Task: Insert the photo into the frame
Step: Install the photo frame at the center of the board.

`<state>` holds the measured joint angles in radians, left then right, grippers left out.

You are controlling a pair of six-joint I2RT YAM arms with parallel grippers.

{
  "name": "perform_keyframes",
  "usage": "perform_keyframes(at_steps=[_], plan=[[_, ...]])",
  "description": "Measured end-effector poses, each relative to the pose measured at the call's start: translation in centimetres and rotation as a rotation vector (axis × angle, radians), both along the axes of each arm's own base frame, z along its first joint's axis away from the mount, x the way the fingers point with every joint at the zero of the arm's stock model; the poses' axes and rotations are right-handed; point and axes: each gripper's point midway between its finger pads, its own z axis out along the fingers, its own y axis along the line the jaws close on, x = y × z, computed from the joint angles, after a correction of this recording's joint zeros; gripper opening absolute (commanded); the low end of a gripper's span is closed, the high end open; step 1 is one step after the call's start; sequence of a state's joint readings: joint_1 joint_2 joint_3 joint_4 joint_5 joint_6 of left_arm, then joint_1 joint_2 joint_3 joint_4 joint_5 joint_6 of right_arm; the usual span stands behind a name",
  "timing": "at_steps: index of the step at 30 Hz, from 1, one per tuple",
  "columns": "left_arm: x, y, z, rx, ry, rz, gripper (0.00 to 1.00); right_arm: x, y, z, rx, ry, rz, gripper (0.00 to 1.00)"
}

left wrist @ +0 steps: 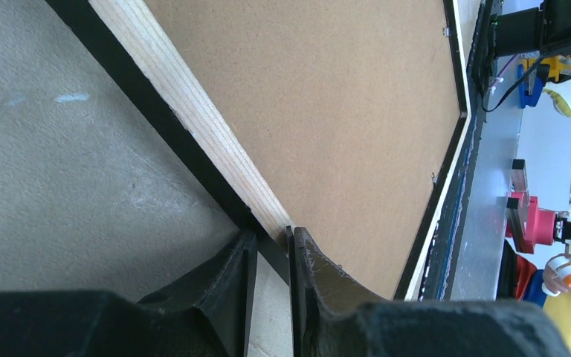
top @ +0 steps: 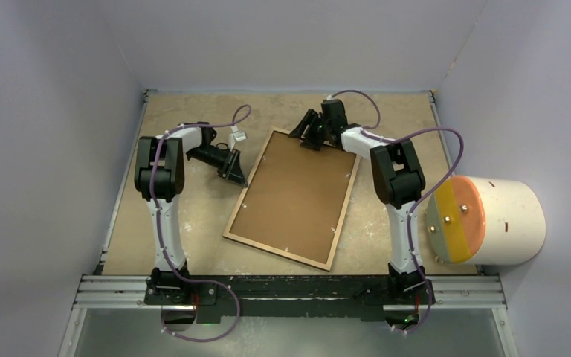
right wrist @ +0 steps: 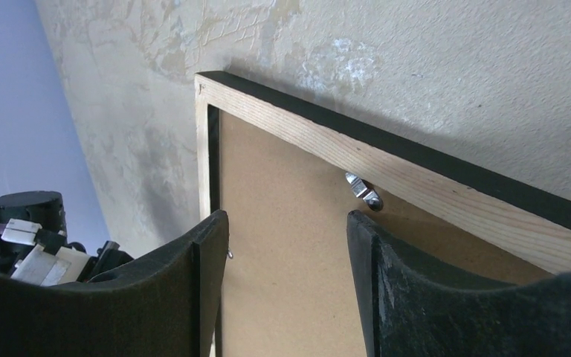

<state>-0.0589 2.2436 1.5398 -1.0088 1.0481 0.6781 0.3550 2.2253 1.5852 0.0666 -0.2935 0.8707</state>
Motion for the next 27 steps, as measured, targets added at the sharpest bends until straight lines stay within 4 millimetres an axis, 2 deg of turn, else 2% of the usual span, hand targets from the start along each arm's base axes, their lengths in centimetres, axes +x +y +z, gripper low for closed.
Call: perform_keyframes(at_steps=[13,27], plan=[[-0.2,0.1,0.0,-0.002,-0.013,-0.006,0.23,1.5,-0.4,-0.1,-0.035,-0.031,-0.048,0.58],[-0.2,0.1,0.1,-0.003,-0.02,-0.01,0.22,1.9,-0.1,-0.4,-0.062,-0.049,-0.074,0.56]])
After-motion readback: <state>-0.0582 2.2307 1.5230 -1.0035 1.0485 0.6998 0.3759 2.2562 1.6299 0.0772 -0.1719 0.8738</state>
